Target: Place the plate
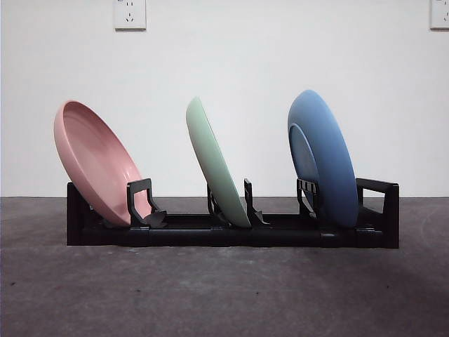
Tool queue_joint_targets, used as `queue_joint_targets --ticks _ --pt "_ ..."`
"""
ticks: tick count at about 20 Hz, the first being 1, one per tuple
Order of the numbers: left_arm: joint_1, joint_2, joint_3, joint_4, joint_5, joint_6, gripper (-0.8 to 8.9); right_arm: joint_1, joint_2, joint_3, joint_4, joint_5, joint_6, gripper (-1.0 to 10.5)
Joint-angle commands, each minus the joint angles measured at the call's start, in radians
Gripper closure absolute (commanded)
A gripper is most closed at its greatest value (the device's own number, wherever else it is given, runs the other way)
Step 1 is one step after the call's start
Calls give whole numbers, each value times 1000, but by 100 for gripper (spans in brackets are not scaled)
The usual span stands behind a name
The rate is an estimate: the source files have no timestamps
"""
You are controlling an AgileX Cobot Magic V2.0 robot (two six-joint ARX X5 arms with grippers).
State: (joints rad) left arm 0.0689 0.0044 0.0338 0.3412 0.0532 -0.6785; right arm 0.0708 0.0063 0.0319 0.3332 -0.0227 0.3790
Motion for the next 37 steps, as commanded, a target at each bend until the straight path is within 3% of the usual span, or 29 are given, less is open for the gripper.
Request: queue_joint_targets --ticks 1,5,8,14,16,21,25,30,33,35,37 --pt "1 0 37 -27 49 -173 805 -1 3 63 -72 -6 208 933" --pt "1 20 164 -175 153 -185 805 -1 45 196 -230 -54 235 933" --pt "1 74 293 -341 230 -119 805 -1 118 319 -320 -125 219 933" --pt "1 248 558 -642 391 138 804 -1 319 557 -504 -332 76 933" --pt "1 313 647 -748 404 236 804 -1 383 628 -590 -379 27 933" --pt "1 472 842 -1025 404 471 805 -1 536 793 -876 -396 -148 933" --pt "1 585 962 -1230 373 627 805 -1 634 881 -1052 -396 -235 933" --pt "1 669 1023 -1335 290 667 805 -1 724 930 -1170 -396 -265 933" --pt "1 695 1023 -1344 286 667 692 -1 753 933 -1192 -396 -279 915" --pt "1 702 1023 -1345 286 666 498 -1 770 933 -1211 -396 -322 731" --pt "1 698 1023 -1345 286 666 493 -1 773 933 -1220 -396 -317 613"
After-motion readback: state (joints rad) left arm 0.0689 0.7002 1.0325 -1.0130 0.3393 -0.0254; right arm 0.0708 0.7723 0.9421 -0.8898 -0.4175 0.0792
